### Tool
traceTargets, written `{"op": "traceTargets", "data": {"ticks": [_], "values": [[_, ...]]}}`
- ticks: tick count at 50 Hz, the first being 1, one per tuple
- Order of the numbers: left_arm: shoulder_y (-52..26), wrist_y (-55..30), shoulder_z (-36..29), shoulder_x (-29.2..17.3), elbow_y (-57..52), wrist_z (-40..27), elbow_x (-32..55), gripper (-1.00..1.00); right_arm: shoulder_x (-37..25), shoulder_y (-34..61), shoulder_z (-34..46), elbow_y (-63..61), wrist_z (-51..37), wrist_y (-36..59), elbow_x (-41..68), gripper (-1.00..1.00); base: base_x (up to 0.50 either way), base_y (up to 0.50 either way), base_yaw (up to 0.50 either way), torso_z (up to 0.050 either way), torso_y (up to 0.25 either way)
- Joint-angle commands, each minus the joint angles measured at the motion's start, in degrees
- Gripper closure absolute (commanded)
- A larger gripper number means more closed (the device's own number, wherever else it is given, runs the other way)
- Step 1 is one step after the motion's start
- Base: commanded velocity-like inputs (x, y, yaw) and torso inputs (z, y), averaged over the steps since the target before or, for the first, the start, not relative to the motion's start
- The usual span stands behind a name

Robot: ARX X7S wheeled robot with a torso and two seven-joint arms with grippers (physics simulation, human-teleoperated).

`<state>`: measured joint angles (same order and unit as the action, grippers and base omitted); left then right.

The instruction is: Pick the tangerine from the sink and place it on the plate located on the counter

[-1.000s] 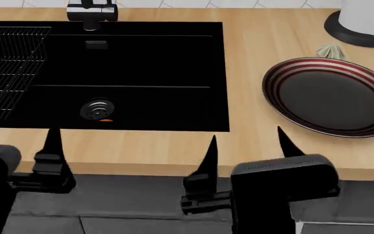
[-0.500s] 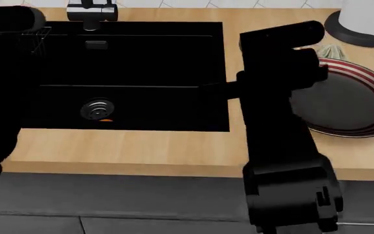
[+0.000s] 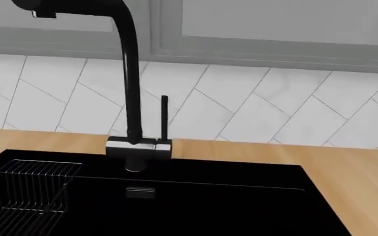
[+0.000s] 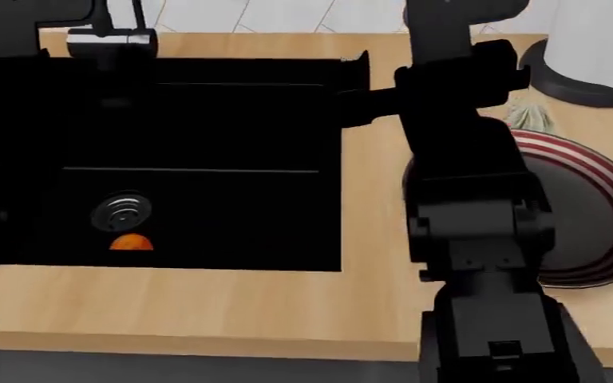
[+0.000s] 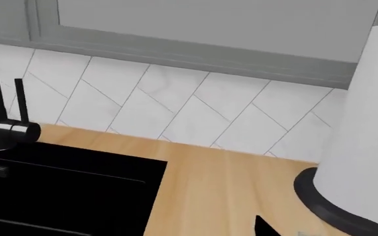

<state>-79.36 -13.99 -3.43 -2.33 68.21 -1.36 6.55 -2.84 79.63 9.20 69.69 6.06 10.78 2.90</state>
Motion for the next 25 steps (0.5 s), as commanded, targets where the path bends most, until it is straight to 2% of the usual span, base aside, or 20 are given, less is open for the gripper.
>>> {"op": "traceTargets", "data": {"ticks": [1,10,16,25], "values": [[-1.6,3.4,0.8,0.6,6.7,0.4,-2.7,-1.0,0.7,2.4,-1.0,5.3,1.4,-1.6,-1.1,-1.0,0.5,-0.24,0.0,0.05,0.039],[-0.8,3.6,2.0,0.8,6.7,0.7,-3.5,-1.0,1.0,1.7,-0.7,5.3,-0.4,-0.8,-2.2,-1.0,0.5,-0.23,0.0,0.05,0.039],[-0.5,3.6,2.2,1.0,6.7,0.8,-4.1,-1.0,1.5,1.7,-0.1,5.3,0.1,-1.8,-2.5,-1.0,0.0,0.0,0.0,0.05,0.04],[-0.3,3.7,2.5,0.8,6.7,0.7,-4.7,-1.0,1.7,2.5,-0.7,5.3,0.6,-1.1,-1.6,-1.0,0.17,-0.5,0.0,0.05,0.038]]}}
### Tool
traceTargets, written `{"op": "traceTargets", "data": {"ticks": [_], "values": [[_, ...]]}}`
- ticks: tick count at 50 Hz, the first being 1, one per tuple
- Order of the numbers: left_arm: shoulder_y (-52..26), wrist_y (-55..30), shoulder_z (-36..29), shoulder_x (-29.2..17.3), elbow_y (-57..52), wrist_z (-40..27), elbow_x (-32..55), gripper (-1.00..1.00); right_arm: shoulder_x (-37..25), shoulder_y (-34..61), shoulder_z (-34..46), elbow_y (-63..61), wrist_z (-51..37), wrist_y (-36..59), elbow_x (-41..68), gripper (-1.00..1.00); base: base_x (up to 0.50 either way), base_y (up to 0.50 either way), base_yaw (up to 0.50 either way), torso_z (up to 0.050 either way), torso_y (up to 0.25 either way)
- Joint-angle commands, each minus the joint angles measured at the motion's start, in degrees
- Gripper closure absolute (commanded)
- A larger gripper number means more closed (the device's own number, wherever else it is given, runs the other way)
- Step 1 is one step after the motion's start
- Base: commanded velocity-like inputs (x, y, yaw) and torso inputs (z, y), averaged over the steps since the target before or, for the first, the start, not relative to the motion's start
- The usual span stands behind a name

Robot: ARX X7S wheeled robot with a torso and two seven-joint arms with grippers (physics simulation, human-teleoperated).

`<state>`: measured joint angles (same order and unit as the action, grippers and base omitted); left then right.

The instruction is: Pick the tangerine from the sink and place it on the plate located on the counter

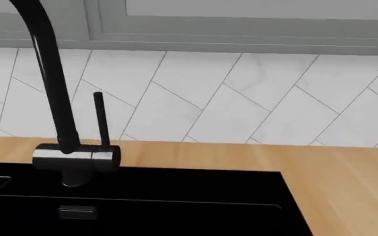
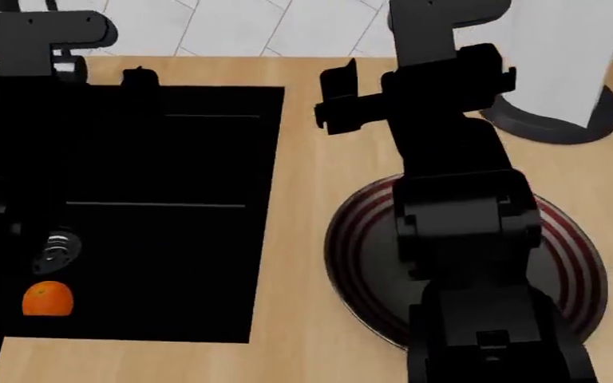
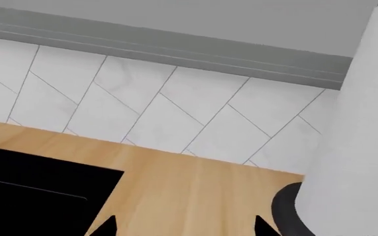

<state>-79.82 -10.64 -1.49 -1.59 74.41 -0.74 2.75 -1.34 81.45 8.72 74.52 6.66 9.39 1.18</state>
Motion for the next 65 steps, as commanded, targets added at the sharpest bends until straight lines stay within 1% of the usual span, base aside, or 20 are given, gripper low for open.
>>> {"op": "traceTargets", "data": {"ticks": [1,8,16,24,28,31,46,50,51,52,55,65], "values": [[0.1,0.4,0.5,0.1,0.5,0.1,-0.9,-1.0,0.3,0.7,0.2,0.4,-0.2,0.4,-0.2,-1.0,0.0,0.0,0.0,0.05,0.039],[0.3,0.3,0.9,-0.5,0.6,0.1,-1.2,-1.0,0.8,0.6,1.3,0.4,0.4,0.3,-0.4,-1.0,0.0,0.0,0.0,0.05,0.038],[0.6,0.1,1.7,-0.7,0.6,0.2,-1.4,-1.0,1.1,0.6,3.6,0.4,-0.1,0.8,0.9,-1.0,0.5,-0.11,0.0,0.05,0.04],[1.0,0.1,2.0,-1.0,0.6,0.1,-1.8,-1.0,1.0,0.5,4.0,0.4,-0.1,0.3,1.8,-1.0,0.0,0.0,0.0,0.05,0.04],[1.0,0.0,2.2,-1.1,0.6,0.2,-1.9,-1.0,1.1,0.6,4.0,0.4,0.6,0.0,2.1,-1.0,0.45,-0.1,0.0,0.05,0.041],[0.9,0.0,2.4,-1.2,0.6,0.2,-1.9,-1.0,1.0,0.7,4.1,0.4,-0.5,0.6,2.1,-1.0,0.5,-0.09,0.0,0.05,0.041],[1.6,-0.2,2.1,-1.8,0.6,0.3,-2.5,-1.0,1.1,1.1,4.8,0.4,-1.5,1.4,2.3,-1.0,0.0,0.0,0.0,0.05,0.035],[1.3,-0.7,2.0,-2.0,0.5,0.3,-2.5,-1.0,1.2,1.4,5.7,0.4,-0.6,1.9,3.3,-1.0,0.0,0.0,0.0,0.023,0.0],[1.2,-0.7,2.0,-2.0,0.5,0.3,-2.5,-1.0,1.2,1.2,6.3,0.4,0.2,0.6,3.6,-1.0,0.5,0.0,0.0,0.019,0.0],[1.3,-0.7,2.0,-2.1,0.5,0.4,-2.5,-1.0,1.2,1.2,6.4,0.4,-0.2,1.8,4.3,-1.0,0.5,-0.02,0.0,0.019,0.0],[1.7,-0.6,1.8,-2.2,0.5,0.2,-2.6,-1.0,1.2,1.1,7.2,0.4,-1.3,1.6,5.0,-1.0,0.5,-0.01,0.0,0.012,0.0],[1.9,0.1,1.5,-2.5,0.5,0.4,-2.7,-1.0,1.2,1.4,8.3,0.4,-2.1,2.1,6.2,-1.0,0.01,0.0,0.0,0.0,0.0]]}}
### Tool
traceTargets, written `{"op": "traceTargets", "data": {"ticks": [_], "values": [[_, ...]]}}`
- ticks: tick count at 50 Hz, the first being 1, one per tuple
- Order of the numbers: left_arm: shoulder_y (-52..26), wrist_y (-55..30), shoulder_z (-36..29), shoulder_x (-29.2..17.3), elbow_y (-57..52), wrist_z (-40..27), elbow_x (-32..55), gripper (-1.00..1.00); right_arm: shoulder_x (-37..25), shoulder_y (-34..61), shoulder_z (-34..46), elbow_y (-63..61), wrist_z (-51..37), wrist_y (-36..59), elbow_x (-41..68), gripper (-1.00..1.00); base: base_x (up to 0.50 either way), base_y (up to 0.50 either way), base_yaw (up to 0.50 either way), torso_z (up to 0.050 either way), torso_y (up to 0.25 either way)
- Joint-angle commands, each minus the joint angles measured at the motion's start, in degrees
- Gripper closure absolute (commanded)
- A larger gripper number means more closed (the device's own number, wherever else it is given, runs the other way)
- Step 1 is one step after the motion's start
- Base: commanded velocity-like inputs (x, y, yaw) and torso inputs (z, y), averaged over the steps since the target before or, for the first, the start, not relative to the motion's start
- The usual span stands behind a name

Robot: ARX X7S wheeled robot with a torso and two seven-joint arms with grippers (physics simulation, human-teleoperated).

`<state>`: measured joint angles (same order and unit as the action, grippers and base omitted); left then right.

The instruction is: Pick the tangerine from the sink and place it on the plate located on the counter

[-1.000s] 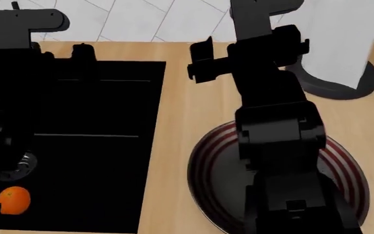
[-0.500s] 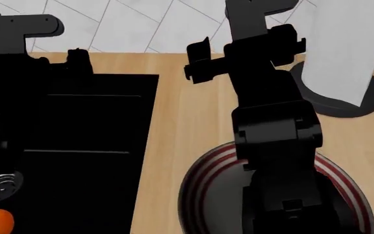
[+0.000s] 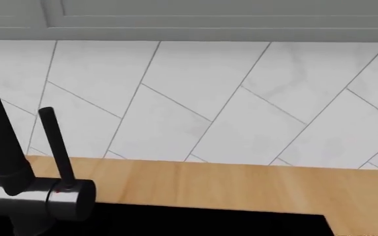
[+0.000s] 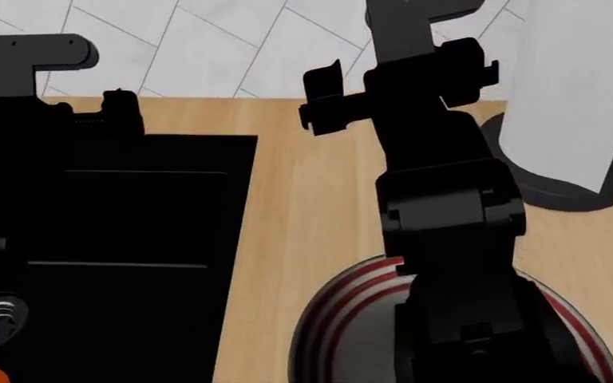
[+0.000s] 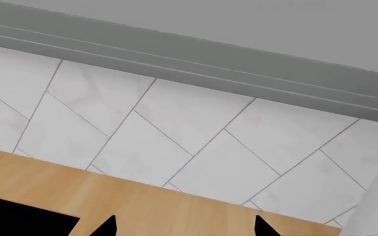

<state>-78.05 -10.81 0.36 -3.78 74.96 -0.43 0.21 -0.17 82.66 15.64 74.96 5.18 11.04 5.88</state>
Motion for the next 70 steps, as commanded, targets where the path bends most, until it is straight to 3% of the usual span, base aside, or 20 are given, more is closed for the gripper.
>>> {"op": "traceTargets", "data": {"ticks": [1,14,21,28,35,55,70], "values": [[0.1,0.8,-0.5,-0.3,0.0,0.5,-0.2,-1.0,0.0,0.4,1.4,0.0,-0.7,0.5,1.6,-1.0,0.0,0.0,0.0,0.0,0.0],[0.7,-2.5,-2.9,-0.3,-2.0,-0.7,-1.9,-1.0,0.0,2.0,1.8,0.0,-1.1,2.3,1.8,-1.0,0.0,0.0,0.0,0.0,0.0],[6.5,-13.8,-3.5,-1.2,-16.6,0.5,-2.1,-1.0,0.1,4.2,4.5,0.0,-1.4,5.1,4.8,-1.0,0.0,0.0,0.0,0.0,0.0],[16.7,-34.1,-2.9,-2.7,-46.7,3.7,-0.4,-1.0,0.0,5.1,5.2,0.0,-1.6,7.1,6.0,-1.0,0.0,0.0,0.0,0.0,0.0],[17.4,-47.7,-4.3,-4.4,-59.2,6.1,0.2,-1.0,0.1,6.4,6.7,0.0,-0.2,10.2,7.3,-1.0,0.0,0.0,0.0,0.0,0.0],[17.1,-54.7,-4.6,-5.7,-58.8,8.0,1.8,-1.0,0.1,8.8,12.4,0.0,-1.3,12.2,12.4,-1.0,0.0,0.0,0.0,0.0,-0.106],[15.1,-55.1,-3.4,-6.1,-55.3,7.8,2.6,-1.0,0.1,10.2,17.5,0.0,-2.4,13.6,16.9,-1.0,0.0,0.0,0.0,0.0,-0.137]]}}
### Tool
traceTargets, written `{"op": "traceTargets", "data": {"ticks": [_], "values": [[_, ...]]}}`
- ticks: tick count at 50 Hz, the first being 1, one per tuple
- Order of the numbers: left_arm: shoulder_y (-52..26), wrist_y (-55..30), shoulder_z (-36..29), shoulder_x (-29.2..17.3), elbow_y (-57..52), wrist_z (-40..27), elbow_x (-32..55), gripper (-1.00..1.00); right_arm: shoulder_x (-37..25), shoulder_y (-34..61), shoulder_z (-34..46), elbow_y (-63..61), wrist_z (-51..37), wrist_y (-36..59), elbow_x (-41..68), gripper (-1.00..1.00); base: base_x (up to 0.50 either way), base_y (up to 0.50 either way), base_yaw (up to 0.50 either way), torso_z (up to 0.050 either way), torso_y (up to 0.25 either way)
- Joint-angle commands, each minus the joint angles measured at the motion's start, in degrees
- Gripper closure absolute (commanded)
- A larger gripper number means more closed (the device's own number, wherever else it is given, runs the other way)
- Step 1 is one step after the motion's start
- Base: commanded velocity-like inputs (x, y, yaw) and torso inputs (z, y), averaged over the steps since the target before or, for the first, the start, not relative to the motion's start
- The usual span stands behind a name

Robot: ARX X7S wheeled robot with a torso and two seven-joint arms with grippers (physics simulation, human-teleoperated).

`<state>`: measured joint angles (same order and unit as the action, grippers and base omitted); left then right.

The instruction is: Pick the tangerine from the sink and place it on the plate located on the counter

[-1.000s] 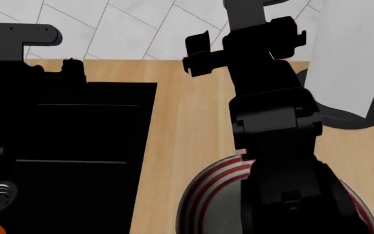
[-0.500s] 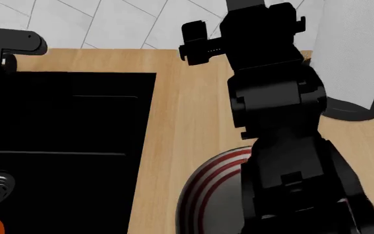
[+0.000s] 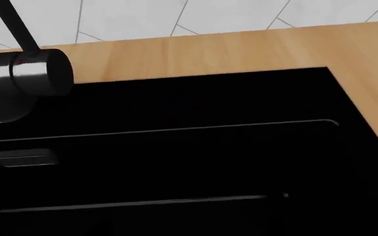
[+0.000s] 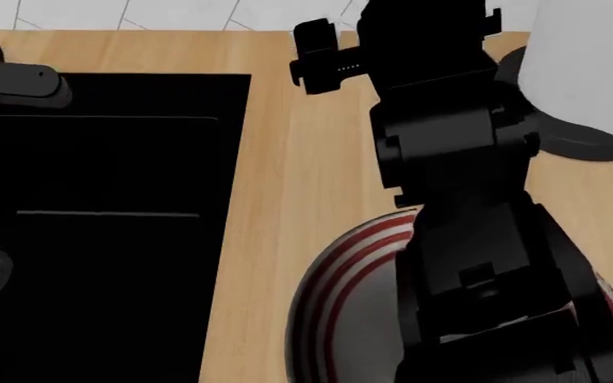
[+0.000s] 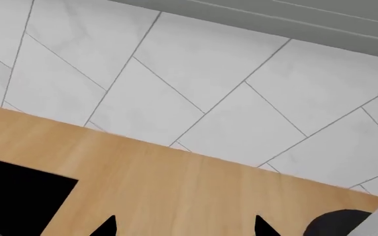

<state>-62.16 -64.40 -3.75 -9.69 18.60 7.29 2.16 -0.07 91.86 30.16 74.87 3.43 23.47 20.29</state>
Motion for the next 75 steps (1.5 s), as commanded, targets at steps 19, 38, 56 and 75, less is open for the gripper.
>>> {"op": "traceTargets", "data": {"ticks": [19,38,56,75], "values": [[-0.5,-1.4,0.6,-0.7,2.1,0.1,1.3,-1.0,0.0,2.8,5.7,0.0,-1.4,1.8,5.1,-1.0,0.0,0.0,0.0,0.0,-0.054],[0.2,-1.7,0.3,-1.2,3.3,-0.4,1.5,-1.0,-0.1,3.2,6.3,0.0,-1.4,1.8,5.5,-1.0,0.0,0.0,0.0,0.0,-0.015],[3.6,-11.5,-2.7,-4.4,0.3,-1.7,-0.5,-1.0,0.0,3.2,4.5,0.0,-0.8,1.9,3.3,-1.0,0.0,0.0,0.0,0.0,0.0],[7.8,-12.4,-4.2,-9.0,-3.7,-2.1,-1.8,-1.0,0.0,3.4,6.9,0.0,-1.0,1.8,5.3,-1.0,0.0,0.0,0.0,0.0,0.0]]}}
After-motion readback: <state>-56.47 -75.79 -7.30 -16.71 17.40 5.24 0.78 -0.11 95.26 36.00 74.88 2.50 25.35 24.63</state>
